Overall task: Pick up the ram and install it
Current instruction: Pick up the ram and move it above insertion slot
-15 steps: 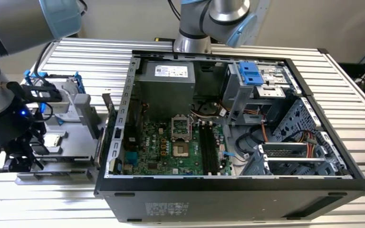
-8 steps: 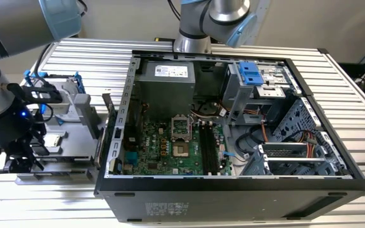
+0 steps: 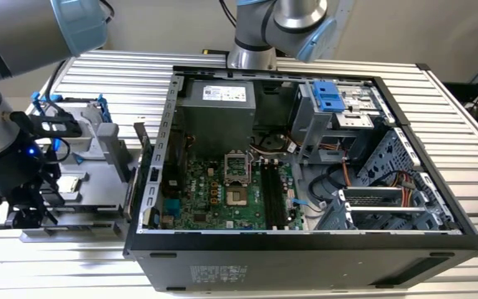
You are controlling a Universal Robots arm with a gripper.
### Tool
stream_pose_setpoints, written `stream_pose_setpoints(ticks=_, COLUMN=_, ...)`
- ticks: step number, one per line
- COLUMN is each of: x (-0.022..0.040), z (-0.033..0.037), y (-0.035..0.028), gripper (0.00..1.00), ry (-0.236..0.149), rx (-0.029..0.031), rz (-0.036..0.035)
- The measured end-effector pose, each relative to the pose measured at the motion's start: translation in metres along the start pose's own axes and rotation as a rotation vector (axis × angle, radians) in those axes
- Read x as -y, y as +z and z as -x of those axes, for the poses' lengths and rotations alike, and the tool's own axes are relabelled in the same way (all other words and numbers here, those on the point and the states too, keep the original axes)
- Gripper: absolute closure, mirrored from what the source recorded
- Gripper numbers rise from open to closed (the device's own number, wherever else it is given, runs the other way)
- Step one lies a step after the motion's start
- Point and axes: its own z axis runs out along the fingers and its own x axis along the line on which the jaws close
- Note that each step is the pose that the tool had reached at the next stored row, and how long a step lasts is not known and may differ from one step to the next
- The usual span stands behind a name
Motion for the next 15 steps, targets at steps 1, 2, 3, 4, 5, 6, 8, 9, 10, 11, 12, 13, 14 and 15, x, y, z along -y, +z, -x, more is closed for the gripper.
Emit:
stream_pose_setpoints(ticks=1, x=0.0, z=-0.0001, y=0.0002, gripper=0.0, ry=0.0, rx=-0.0001, rz=0.0002)
stream_pose_setpoints(ticks=2, x=-0.0001, z=-0.0002, y=0.0005, gripper=0.0, ry=0.0, rx=-0.0001, rz=0.0002)
stream_pose_setpoints(ticks=3, x=0.0, z=-0.0002, y=0.001, gripper=0.0, ry=0.0, rx=0.0, rz=0.0)
stream_pose_setpoints(ticks=4, x=0.0, z=-0.0003, y=0.0015, gripper=0.0, ry=0.0, rx=0.0001, rz=0.0)
stream_pose_setpoints(ticks=5, x=0.0, z=-0.0003, y=0.0018, gripper=0.0, ry=0.0, rx=0.0, rz=0.0001)
stream_pose_setpoints(ticks=6, x=0.0, z=-0.0004, y=0.0023, gripper=0.0, ry=0.0, rx=0.0, rz=0.0)
stream_pose_setpoints(ticks=8, x=0.0, z=-0.0007, y=0.0032, gripper=0.0, ry=0.0, rx=0.0, rz=0.0)
stream_pose_setpoints(ticks=9, x=0.0, z=-0.0008, y=0.0038, gripper=0.0, ry=0.0, rx=0.0001, rz=-0.0001)
stream_pose_setpoints(ticks=10, x=0.0, z=-0.0009, y=0.0046, gripper=0.0, ry=0.0, rx=0.0, rz=0.0)
stream_pose_setpoints(ticks=11, x=0.0, z=-0.0012, y=0.0056, gripper=0.0, ry=0.0, rx=0.0, rz=0.0)
stream_pose_setpoints(ticks=12, x=0.0001, z=-0.0016, y=0.0067, gripper=0.0, ry=0.0, rx=0.0, rz=0.0)
stream_pose_setpoints(ticks=13, x=0.0001, z=-0.0025, y=0.0079, gripper=0.0, ry=0.0, rx=0.0, rz=0.0)
stream_pose_setpoints(ticks=14, x=0.0, z=-0.004, y=0.0095, gripper=0.0, ry=0.0, rx=0.0, rz=0.0001)
stream_pose_setpoints(ticks=15, x=-0.0001, z=-0.0056, y=0.0112, gripper=0.0, ry=0.0, rx=0.0001, rz=-0.0001)
